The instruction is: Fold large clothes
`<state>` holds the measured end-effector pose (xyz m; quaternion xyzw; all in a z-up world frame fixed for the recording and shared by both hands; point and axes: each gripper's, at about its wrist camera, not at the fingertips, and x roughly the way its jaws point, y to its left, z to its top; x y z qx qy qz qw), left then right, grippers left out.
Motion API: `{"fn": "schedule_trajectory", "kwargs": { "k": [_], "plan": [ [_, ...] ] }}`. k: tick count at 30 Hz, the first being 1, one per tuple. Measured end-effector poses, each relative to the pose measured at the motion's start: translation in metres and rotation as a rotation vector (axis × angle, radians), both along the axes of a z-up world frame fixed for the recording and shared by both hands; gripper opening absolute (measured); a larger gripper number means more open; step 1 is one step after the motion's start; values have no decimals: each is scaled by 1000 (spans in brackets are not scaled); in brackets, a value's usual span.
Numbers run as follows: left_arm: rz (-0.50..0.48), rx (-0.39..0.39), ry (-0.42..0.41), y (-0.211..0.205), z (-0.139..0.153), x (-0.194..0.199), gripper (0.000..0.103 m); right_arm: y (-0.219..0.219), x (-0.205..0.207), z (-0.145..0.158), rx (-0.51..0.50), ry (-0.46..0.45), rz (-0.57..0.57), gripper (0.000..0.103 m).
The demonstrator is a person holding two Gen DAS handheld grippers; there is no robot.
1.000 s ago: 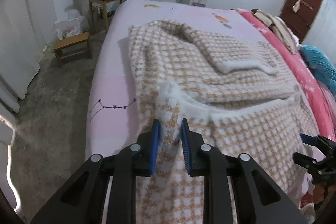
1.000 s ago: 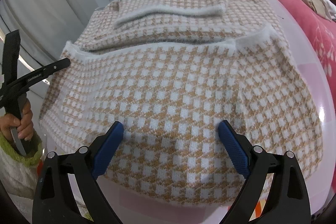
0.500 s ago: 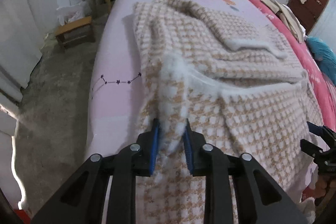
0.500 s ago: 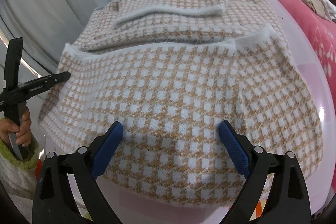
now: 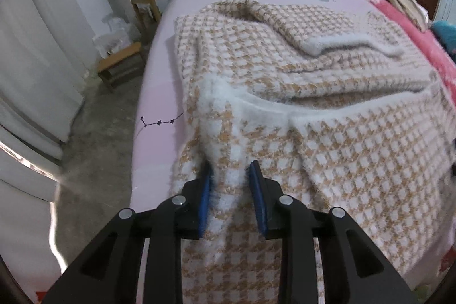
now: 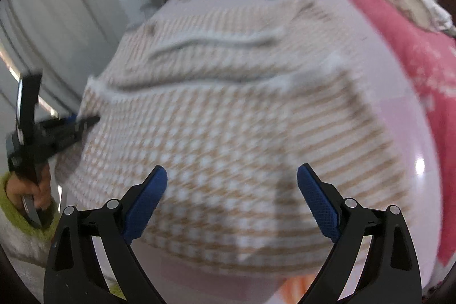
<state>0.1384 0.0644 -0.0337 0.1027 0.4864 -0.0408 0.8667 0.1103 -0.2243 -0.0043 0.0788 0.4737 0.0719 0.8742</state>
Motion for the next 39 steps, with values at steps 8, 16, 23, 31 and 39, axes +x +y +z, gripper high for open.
{"fn": "schedule_trajectory", "kwargs": {
  "k": [8, 16, 23, 31, 39],
  "plan": [
    [19, 73, -18, -13, -2, 0, 26, -87, 35, 20, 38, -45, -143, 59],
    [38, 66, -11, -13, -1, 0, 26, -98, 71, -3, 58, 47, -132, 43],
    [42, 67, -9, -14, 0, -1, 26, -90, 54, -8, 68, 111, -103, 37],
    [44, 64, -9, -15, 0, -1, 26, -90, 65, -8, 38, 121, -110, 37],
    [48, 58, -8, -14, 0, -1, 26, -86, 77, -15, 10, 143, -90, 46]
  ]
}}
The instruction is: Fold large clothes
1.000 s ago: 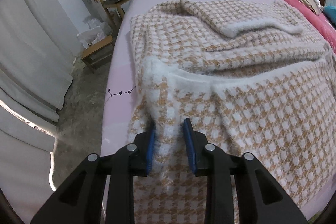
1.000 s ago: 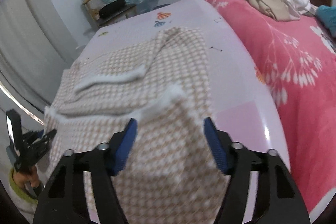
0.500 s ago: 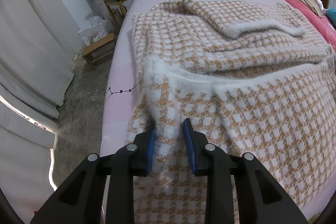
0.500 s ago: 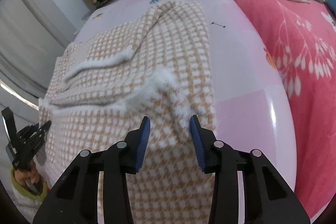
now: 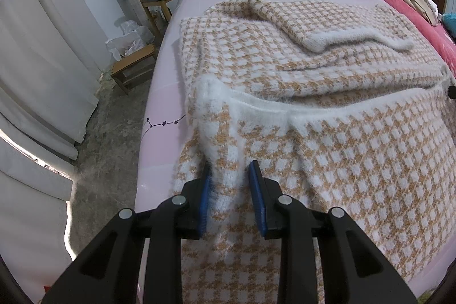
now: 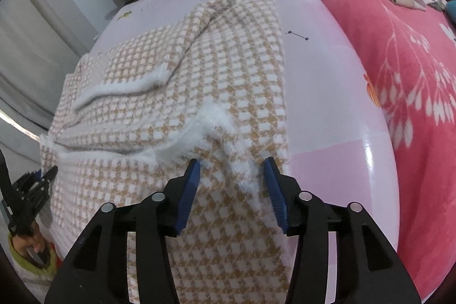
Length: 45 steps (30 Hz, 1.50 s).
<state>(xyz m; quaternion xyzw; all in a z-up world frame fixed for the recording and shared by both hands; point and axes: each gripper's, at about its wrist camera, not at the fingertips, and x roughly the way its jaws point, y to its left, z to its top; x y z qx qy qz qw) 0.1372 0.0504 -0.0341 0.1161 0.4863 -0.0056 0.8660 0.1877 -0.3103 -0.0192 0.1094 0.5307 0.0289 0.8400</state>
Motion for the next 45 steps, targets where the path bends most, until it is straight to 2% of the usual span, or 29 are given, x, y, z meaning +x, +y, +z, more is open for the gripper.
{"fn": "schedule_trajectory", "kwargs": {
  "k": [10, 12, 15, 16, 17, 19, 21, 25, 30, 35, 39, 42, 45],
  "plan": [
    [0, -1, -2, 1, 0, 0, 26, 11, -1, -6, -80, 7, 25, 48],
    [0, -5, -3, 2, 0, 0, 26, 13, -1, -6, -106, 4, 26, 45],
    [-3, -12, -13, 4, 0, 0, 26, 22, -9, -5, -182, -13, 23, 30],
    [-3, -15, -16, 4, 0, -1, 26, 23, -11, -3, -192, -18, 23, 13],
    [-6, -15, -19, 5, 1, -1, 25, 23, -13, -1, -183, -22, 26, 7],
    [-7, 3, -45, 5, 3, -5, 14, 27, -23, 6, -197, -54, 18, 6],
    [-11, 0, -84, 6, 11, -12, 10, 31, -32, 17, -219, -90, 14, 5],
    [-15, -36, -185, 10, 37, -30, 8, 42, -64, 54, -240, -199, -9, 5],
    [-17, -41, -301, 11, 78, -47, 8, 39, -86, 100, -228, -331, -33, 5],
    [-43, -49, -424, 8, 121, -32, 8, 39, -62, 135, -242, -429, -25, 5],
    [-47, -55, -489, 8, 143, 4, 8, 26, -19, 150, -211, -478, -22, 5],
    [-35, -72, -489, 13, 148, 43, 8, 17, 30, 152, -179, -491, -15, 5],
    [-19, -93, -437, 17, 137, 93, 8, 11, 74, 141, -143, -464, -7, 5]
  ]
}}
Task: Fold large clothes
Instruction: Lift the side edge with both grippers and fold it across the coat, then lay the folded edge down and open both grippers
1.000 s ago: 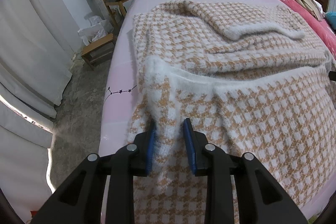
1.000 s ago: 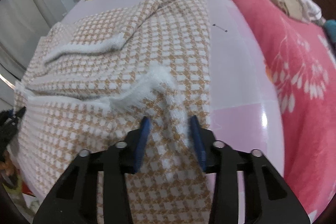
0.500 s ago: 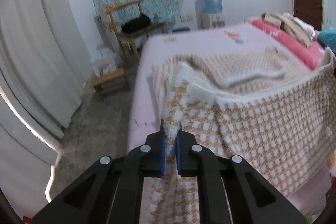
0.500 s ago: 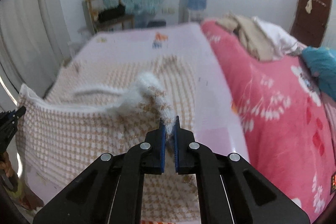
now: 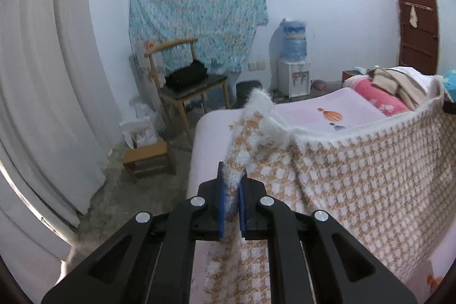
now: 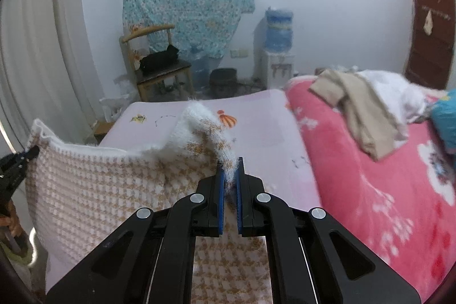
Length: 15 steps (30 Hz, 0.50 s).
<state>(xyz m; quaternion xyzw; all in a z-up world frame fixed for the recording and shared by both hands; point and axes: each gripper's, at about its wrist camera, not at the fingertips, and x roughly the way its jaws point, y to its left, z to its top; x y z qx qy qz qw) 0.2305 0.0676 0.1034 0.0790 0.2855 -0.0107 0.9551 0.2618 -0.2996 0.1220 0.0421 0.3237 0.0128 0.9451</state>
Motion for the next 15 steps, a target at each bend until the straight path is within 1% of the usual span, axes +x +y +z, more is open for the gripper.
{"fn": "schedule_trajectory", "kwargs": {
  "k": [3, 4, 6, 7, 8, 9, 10, 11, 12, 14, 15],
  "plan": [
    [5, -29, 102, 5, -25, 50, 8, -3, 48, -27, 8, 61, 5, 5],
    [12, -36, 149, 6, -37, 67, 8, -6, 68, -45, 25, 102, 10, 5],
    [11, -29, 229, 8, -59, 92, 9, -10, 91, -71, 51, 174, 14, 7],
    [26, -36, 288, 11, -76, 106, 11, -13, 103, -89, 70, 231, 23, 10],
    [32, -54, 324, 13, -86, 113, 12, -17, 112, -106, 81, 279, 19, 13],
    [36, -83, 364, 17, -95, 119, 16, -17, 114, -116, 91, 306, 12, 19],
    [42, -121, 382, 23, -100, 121, 19, -23, 117, -125, 104, 329, 0, 35],
    [43, -155, 372, 28, -98, 119, 21, -29, 115, -125, 122, 319, -15, 48],
    [44, -183, 356, 33, -94, 116, 22, -37, 110, -120, 150, 292, -25, 51],
    [58, -240, 296, 44, -77, 108, 27, -49, 99, -108, 194, 235, -43, 59],
    [64, -265, 259, 49, -69, 105, 28, -53, 94, -99, 207, 203, -55, 60]
  ]
}}
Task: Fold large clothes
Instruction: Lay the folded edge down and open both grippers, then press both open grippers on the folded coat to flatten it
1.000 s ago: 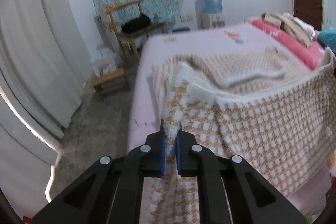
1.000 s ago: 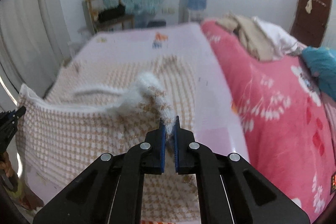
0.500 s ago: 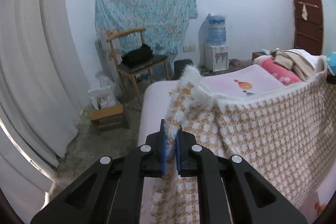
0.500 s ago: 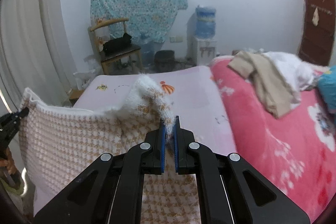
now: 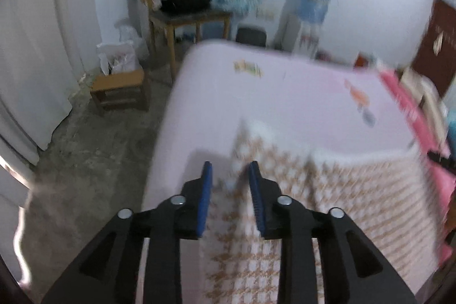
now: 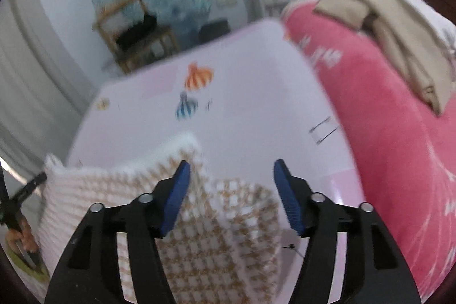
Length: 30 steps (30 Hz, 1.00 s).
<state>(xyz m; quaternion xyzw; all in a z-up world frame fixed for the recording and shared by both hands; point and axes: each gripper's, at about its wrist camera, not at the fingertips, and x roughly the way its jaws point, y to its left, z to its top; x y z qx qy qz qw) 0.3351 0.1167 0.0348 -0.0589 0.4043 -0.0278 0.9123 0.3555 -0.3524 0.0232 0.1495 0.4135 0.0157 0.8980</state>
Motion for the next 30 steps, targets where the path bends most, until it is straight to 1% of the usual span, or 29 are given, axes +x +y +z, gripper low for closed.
{"fn": "schedule_trajectory", "kwargs": {
  "k": [1, 2, 3, 4, 6, 7, 8, 9, 10, 13, 14, 15, 16, 17, 18, 19, 21, 23, 24, 25, 27, 28, 30],
  "plan": [
    [13, -23, -48, 3, 10, -4, 30, 0, -1, 5, 5, -16, 2, 61],
    [9, -44, -73, 3, 16, -6, 31, 4, -1, 9, 14, -31, 21, 61],
    [-8, -62, -77, 0, 20, -3, 33, 12, 1, 11, 25, -36, 54, 61],
    [-40, -71, -47, -7, 18, 3, 34, 24, 6, 10, 31, -30, 95, 61],
    [-104, -88, 47, -25, 4, 19, 34, 47, 16, 3, 25, -3, 169, 58],
    [-144, -114, 103, -33, -8, 28, 34, 59, 24, -3, 23, 18, 212, 56],
    [-153, -125, 136, -38, -19, 34, 34, 67, 29, -10, 18, 38, 235, 54],
    [-142, -137, 154, -37, -29, 40, 34, 72, 28, -15, 14, 56, 236, 54],
    [-129, -159, 156, -34, -34, 45, 34, 70, 34, -24, 13, 85, 220, 50],
    [-27, -271, 132, -7, -37, 46, 34, 49, 38, -34, 19, 124, 139, 33],
    [11, -300, 128, 3, -38, 43, 34, 40, 37, -31, 10, 132, 88, 34],
    [53, -328, 125, 15, -36, 40, 34, 33, 32, -27, -26, 135, 36, 37],
    [85, -314, 122, 19, -33, 37, 34, 31, 28, -22, -56, 131, 8, 40],
    [109, -289, 110, 23, -28, 32, 34, 29, 19, -14, -77, 114, -6, 41],
    [106, -282, 90, 24, -21, 25, 34, 30, 9, -4, -83, 87, 3, 41],
    [80, -284, 67, 22, -12, 16, 34, 33, 0, 3, -93, 68, 14, 41],
    [8, -264, 34, 9, 3, -1, 35, 50, -23, 19, -118, 25, 60, 46],
    [-89, -219, 25, -18, 17, -22, 41, 75, -51, 30, -124, -13, 140, 51],
    [-148, -167, 36, -41, 22, -34, 42, 90, -67, 33, -126, -24, 187, 53],
    [-185, -125, 47, -57, 22, -45, 43, 99, -75, 33, -126, -25, 214, 55],
    [-247, -64, 64, -87, 18, -65, 45, 126, -93, 26, -120, -10, 289, 57],
    [-262, -40, 74, -102, 11, -77, 45, 137, -98, 19, -124, 2, 310, 57],
    [-262, -3, 111, -119, -10, -84, 45, 152, -99, 2, -155, 43, 322, 58]
  ]
}}
